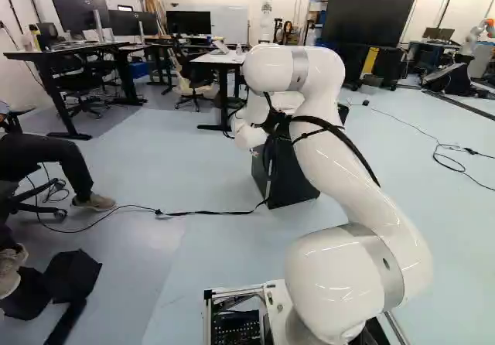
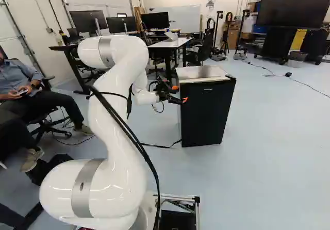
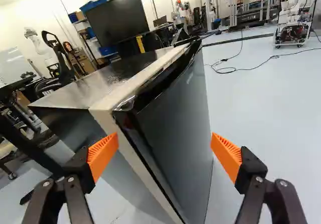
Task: Open the fridge door
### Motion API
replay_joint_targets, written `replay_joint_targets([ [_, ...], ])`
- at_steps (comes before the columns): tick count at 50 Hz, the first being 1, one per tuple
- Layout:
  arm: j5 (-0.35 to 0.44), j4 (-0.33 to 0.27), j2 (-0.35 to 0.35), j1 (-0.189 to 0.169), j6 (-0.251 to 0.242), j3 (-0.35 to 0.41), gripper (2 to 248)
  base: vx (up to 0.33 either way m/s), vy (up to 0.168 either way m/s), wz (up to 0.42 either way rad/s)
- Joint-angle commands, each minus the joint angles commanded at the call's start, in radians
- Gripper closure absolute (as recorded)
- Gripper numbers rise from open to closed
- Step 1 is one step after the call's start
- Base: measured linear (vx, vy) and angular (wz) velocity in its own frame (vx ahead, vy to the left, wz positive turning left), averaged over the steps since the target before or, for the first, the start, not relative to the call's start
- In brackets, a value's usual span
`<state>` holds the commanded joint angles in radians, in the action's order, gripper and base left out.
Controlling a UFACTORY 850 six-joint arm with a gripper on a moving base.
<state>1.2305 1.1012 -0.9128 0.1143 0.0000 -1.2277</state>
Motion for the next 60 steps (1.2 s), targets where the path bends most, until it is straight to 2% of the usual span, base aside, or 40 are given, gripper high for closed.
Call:
replay_joint_targets([
  [13, 0.0, 0.002, 0.013, -0.024, 0.0, 0.022, 3, 0.0, 0.0, 0.0],
  [18, -0.006, 0.026, 0.028, -0.028, 0.0, 0.049, 3, 0.0, 0.0, 0.0],
  [55, -0.135, 0.4, 0.142, -0.037, 0.0, 0.258, 3, -0.001, -0.002, -0.003],
  [60, -0.146, 0.43, 0.151, -0.037, 0.0, 0.278, 3, 0.0, 0.0, 0.0],
])
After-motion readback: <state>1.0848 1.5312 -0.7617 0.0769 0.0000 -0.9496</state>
